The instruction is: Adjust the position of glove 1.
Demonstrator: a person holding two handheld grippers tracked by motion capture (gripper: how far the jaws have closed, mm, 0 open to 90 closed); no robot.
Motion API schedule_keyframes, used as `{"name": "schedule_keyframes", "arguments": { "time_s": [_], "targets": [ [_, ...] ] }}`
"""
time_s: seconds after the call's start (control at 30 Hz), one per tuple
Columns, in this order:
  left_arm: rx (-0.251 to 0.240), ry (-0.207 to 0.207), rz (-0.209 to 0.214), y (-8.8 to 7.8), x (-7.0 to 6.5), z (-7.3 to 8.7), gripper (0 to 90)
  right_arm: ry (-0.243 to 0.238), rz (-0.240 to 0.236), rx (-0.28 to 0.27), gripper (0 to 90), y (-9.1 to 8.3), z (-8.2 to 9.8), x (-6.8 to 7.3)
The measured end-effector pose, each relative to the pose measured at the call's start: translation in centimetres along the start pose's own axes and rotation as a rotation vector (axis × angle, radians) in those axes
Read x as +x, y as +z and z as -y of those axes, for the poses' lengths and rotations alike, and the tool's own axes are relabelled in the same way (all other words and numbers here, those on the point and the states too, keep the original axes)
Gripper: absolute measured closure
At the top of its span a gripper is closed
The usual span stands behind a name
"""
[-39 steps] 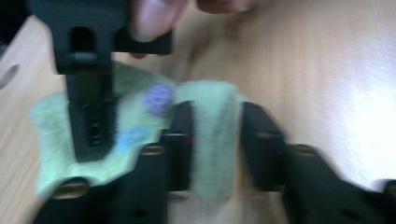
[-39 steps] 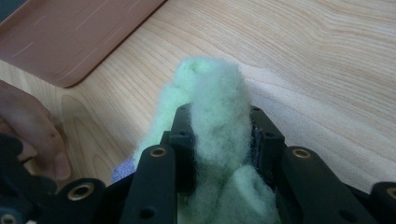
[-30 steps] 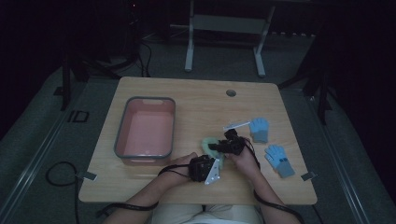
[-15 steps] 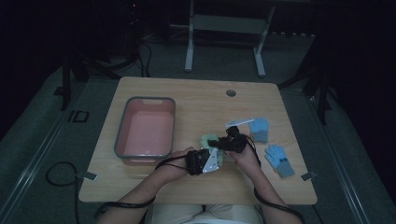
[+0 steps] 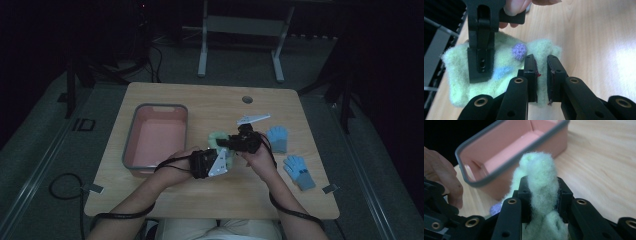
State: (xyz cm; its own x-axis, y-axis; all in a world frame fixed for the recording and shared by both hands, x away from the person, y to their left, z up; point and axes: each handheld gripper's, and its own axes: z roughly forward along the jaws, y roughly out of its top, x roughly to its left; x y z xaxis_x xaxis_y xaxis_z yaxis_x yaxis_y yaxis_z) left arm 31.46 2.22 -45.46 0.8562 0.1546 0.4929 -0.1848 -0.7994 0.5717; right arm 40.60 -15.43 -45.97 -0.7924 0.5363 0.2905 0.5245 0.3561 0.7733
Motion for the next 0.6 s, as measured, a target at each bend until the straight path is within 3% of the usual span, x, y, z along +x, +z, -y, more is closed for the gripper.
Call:
{"name": "schedule_keyframes", "arguments": {
  "time_s": [0.23, 0.27, 0.3, 0.6],
  "targets": [
    [0.011, 0.007, -0.047, -1.9, 1.2, 0.9, 79.8, -0.033, -0.014, -0.010, 72.1, 0.8, -2.7, 1.2],
    [0.017, -0.002, -0.072, -2.9, 1.8, 1.5, 79.8, -0.038, -0.016, -0.011, 72.1, 0.9, -3.1, 1.4],
    [0.021, -0.003, -0.083, -3.3, 2.0, 1.7, 79.8, -0.057, -0.023, -0.017, 72.2, 1.5, -4.5, 2.0],
    [0.080, -0.013, -0.149, -6.6, 3.2, 4.5, 79.8, -0.106, -0.054, -0.015, 72.1, 4.8, -8.4, 4.6]
  ]
}}
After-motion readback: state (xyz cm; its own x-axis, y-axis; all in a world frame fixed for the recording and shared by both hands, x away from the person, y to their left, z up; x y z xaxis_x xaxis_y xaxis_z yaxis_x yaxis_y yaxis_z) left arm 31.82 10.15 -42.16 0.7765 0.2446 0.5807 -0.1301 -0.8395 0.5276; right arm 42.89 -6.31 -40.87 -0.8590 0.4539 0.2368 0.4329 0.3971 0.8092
